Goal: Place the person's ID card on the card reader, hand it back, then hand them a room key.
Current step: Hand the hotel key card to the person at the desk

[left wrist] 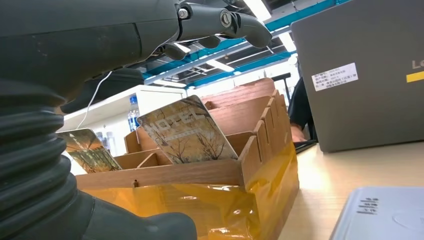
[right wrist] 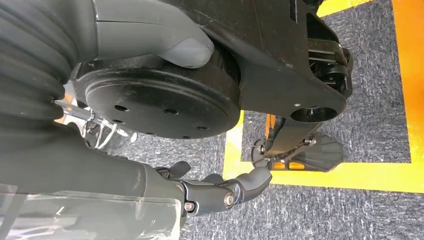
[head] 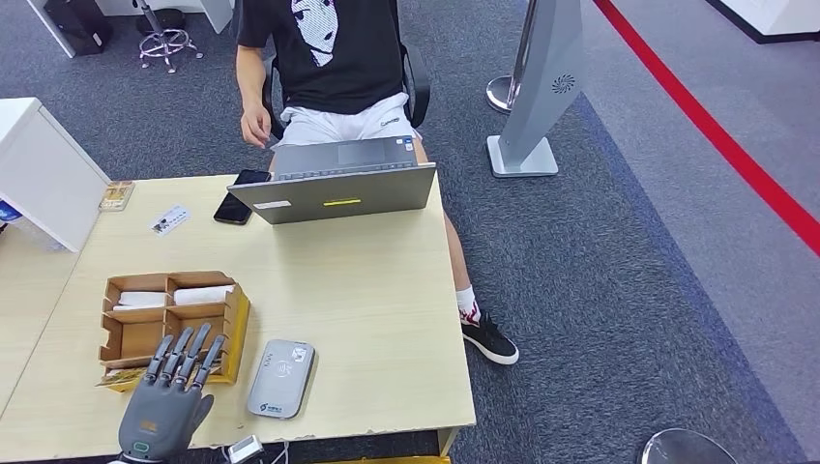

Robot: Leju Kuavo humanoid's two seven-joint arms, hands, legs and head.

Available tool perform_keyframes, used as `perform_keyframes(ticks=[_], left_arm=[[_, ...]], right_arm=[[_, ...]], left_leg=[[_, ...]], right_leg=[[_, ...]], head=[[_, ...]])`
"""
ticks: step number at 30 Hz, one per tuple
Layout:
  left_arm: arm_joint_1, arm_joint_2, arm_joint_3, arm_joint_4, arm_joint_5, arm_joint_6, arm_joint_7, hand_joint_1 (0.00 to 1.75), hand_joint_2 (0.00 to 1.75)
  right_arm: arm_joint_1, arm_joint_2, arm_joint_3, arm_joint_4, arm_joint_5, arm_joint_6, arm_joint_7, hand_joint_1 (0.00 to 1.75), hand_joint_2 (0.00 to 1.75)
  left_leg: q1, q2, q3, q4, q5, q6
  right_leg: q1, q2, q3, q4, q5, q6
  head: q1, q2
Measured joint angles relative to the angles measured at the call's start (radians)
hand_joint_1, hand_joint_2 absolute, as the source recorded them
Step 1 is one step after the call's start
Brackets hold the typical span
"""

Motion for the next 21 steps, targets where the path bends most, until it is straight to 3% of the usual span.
perform_keyframes(ticks=[16, 17, 20, 21], left_arm=[[-0.006, 0.002, 0.0, -0.02, -0.002, 0.0, 0.02, 0.0, 1.75], [-0.006, 0.002, 0.0, -0.02, -0.002, 0.0, 0.02, 0.07, 1.75], [-0.006, 0.002, 0.0, -0.021, -0.002, 0.0, 0.022, 1.38, 1.75], [-0.006, 0.003, 0.0, -0.021, -0.001, 0.0, 0.025, 1.75, 1.75]], right_arm=[[0.001, 0.0, 0.0, 0.0, -0.003, 0.003, -0.002, 0.0, 1.75], [0.001, 0.0, 0.0, 0.0, -0.003, 0.003, -0.002, 0.0, 1.75], [0.001, 0.0, 0.0, 0.0, -0.003, 0.003, -0.002, 0.0, 1.75], [0.001, 0.0, 0.0, 0.0, -0.003, 0.003, -0.002, 0.0, 1.75]], left_leg=[[0.0, 0.0, 0.0, 0.0, 0.0, 0.0], [0.0, 0.0, 0.0, 0.0, 0.0, 0.0], [0.0, 0.0, 0.0, 0.0, 0.0, 0.0], [0.0, 0.0, 0.0, 0.0, 0.0, 0.0]], right_leg=[[0.0, 0.0, 0.0, 0.0, 0.0, 0.0], [0.0, 0.0, 0.0, 0.0, 0.0, 0.0], [0.0, 0.0, 0.0, 0.0, 0.0, 0.0], [0.0, 0.0, 0.0, 0.0, 0.0, 0.0]], head=[[0.0, 0.0], [0.0, 0.0], [0.0, 0.0], [0.0, 0.0]])
